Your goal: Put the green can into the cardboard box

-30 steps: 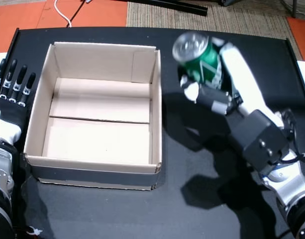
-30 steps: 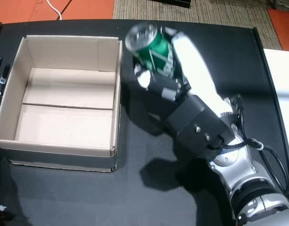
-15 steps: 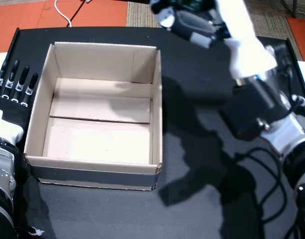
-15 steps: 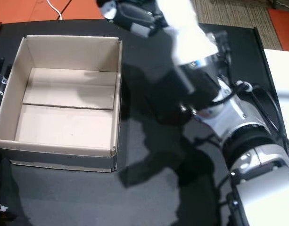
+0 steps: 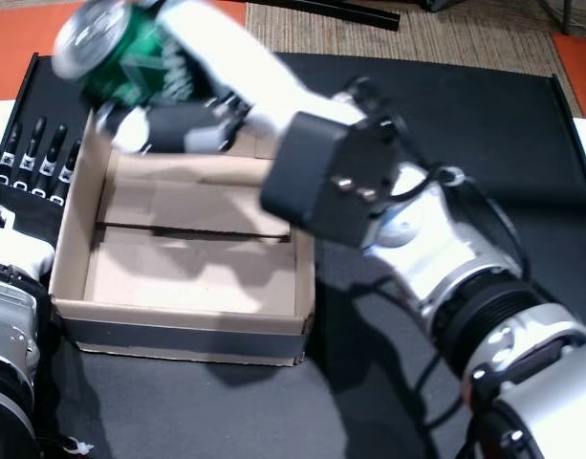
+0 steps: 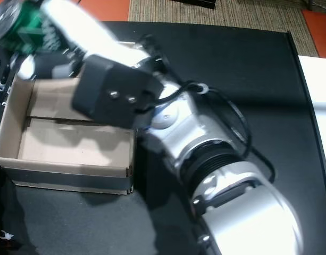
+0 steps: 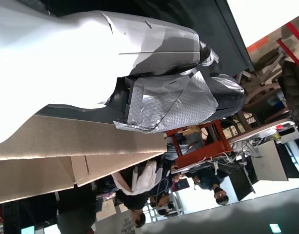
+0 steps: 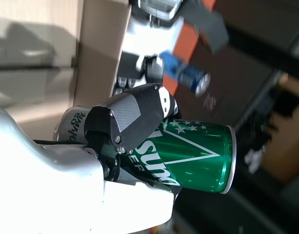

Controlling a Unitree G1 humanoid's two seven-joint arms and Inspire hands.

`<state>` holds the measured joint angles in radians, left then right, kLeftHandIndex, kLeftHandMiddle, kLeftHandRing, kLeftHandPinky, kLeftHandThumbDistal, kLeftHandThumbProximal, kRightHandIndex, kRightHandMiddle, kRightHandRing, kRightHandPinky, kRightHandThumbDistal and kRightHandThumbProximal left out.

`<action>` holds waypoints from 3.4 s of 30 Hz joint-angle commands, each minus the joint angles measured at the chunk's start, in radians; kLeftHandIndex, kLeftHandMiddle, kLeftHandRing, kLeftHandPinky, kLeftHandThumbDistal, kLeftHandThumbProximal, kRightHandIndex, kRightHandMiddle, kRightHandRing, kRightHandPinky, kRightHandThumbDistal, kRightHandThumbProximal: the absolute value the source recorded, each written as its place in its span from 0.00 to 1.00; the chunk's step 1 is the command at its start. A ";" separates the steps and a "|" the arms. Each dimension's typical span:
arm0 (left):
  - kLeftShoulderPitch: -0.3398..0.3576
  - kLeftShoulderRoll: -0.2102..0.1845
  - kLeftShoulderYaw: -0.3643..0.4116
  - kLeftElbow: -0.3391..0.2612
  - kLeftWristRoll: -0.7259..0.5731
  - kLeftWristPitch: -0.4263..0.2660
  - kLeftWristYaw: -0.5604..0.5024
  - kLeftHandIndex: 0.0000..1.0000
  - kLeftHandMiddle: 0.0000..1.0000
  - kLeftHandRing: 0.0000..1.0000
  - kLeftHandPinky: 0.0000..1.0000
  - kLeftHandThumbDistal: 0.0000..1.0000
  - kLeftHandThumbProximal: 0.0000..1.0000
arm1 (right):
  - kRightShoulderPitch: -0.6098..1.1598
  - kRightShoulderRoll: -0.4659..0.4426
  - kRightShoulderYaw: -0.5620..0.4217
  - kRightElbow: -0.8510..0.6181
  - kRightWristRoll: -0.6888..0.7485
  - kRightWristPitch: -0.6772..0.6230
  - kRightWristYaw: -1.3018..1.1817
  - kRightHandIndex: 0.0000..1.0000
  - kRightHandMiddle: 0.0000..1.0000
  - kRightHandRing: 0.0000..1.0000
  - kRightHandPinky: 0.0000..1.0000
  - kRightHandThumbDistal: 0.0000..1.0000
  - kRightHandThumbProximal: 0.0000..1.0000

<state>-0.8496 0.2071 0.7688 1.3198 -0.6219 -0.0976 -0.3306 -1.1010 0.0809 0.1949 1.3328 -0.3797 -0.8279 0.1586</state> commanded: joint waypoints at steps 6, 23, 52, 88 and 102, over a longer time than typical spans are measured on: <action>-0.007 0.001 -0.018 0.008 0.018 -0.006 0.036 0.76 0.72 0.78 0.86 0.00 0.99 | -0.008 -0.020 0.070 0.004 -0.036 0.086 0.181 0.02 0.03 0.04 0.35 0.02 0.01; -0.005 0.000 0.019 0.011 0.001 -0.001 -0.020 0.63 0.64 0.76 0.88 0.00 1.00 | -0.102 -0.099 0.191 -0.005 -0.133 0.275 0.417 0.25 0.18 0.31 0.59 0.35 0.21; -0.012 0.000 0.029 0.010 0.004 0.011 0.014 0.67 0.64 0.79 0.88 0.00 1.00 | -0.098 -0.106 0.174 -0.003 -0.123 0.243 0.392 0.70 0.77 0.88 0.90 0.64 0.40; -0.005 0.004 0.032 0.012 -0.007 0.009 -0.006 0.69 0.68 0.79 0.89 0.00 0.95 | -0.022 -0.085 0.059 -0.069 -0.023 -0.135 -0.092 0.93 1.00 1.00 1.00 1.00 0.40; -0.004 0.005 0.022 0.012 0.011 0.000 -0.005 0.63 0.62 0.78 0.86 0.00 0.98 | -0.163 -0.328 0.351 -0.246 -0.738 -0.116 -1.344 0.97 0.99 0.98 0.95 1.00 0.45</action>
<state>-0.8575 0.2024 0.7967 1.3195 -0.6229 -0.0907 -0.3321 -1.1581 -0.1761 0.4398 1.1302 -0.9639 -0.9898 -0.9416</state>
